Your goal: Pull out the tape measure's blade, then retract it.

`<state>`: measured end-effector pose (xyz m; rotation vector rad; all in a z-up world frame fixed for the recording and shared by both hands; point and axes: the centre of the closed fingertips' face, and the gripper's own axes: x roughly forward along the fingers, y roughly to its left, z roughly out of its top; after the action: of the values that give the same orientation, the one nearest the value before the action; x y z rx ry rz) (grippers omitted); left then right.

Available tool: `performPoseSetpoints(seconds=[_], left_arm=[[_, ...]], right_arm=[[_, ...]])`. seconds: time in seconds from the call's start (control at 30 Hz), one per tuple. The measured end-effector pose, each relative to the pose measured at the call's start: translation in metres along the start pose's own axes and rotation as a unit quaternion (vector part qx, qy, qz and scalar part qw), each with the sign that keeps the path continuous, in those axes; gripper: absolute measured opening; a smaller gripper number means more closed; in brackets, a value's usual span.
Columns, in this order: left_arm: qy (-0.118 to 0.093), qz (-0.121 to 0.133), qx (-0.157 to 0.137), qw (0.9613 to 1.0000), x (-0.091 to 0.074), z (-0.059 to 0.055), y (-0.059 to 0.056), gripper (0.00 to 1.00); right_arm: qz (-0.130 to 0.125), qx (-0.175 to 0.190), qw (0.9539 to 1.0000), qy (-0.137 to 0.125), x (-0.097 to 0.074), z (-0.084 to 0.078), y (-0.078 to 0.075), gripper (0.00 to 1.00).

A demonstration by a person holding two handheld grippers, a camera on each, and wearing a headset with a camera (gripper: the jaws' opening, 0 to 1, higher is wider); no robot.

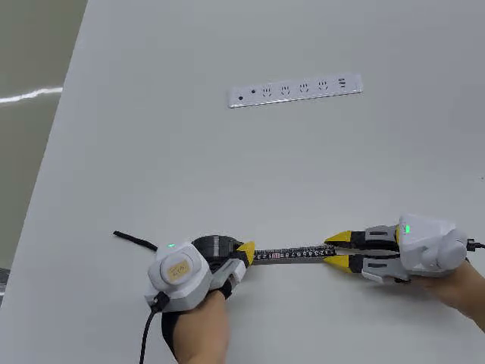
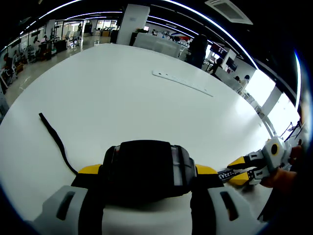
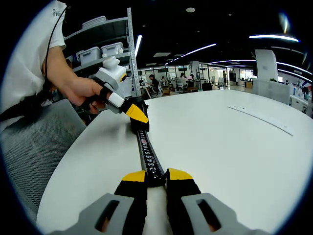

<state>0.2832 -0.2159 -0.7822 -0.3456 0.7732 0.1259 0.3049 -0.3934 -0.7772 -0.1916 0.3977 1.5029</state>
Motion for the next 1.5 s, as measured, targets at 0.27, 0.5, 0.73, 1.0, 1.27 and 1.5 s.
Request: performPoseSetpoints(seconds=[0.27, 0.5, 0.73, 1.0, 1.27, 1.5], left_arm=[[-0.001, 0.0, 0.0, 1.0, 0.0, 0.0, 0.0, 0.7], [0.0, 0.0, 0.0, 1.0, 0.0, 0.0, 0.0, 0.7], [0.0, 0.0, -0.001, 1.0, 0.0, 0.0, 0.0, 0.7], [0.0, -0.001, -0.002, 1.0, 0.0, 0.0, 0.0, 0.69], [0.0, -0.003, -0.002, 1.0, 0.0, 0.0, 0.0, 0.69], [0.001, -0.003, -0.003, 1.0, 0.0, 0.001, -0.001, 0.69]], right_arm=[[0.004, 0.002, 1.0, 0.001, 0.01, 0.001, 0.001, 0.13], [0.009, -0.002, 1.0, 0.0, 0.022, 0.005, 0.004, 0.13], [0.012, 0.0, 0.9999, -0.001, 0.03, 0.007, 0.005, 0.13], [0.014, -0.001, 0.9999, -0.001, 0.041, 0.011, 0.009, 0.13], [0.016, -0.004, 0.9999, -0.003, 0.055, 0.016, 0.011, 0.13], [0.02, -0.005, 0.9998, -0.004, 0.064, 0.019, 0.013, 0.13]])
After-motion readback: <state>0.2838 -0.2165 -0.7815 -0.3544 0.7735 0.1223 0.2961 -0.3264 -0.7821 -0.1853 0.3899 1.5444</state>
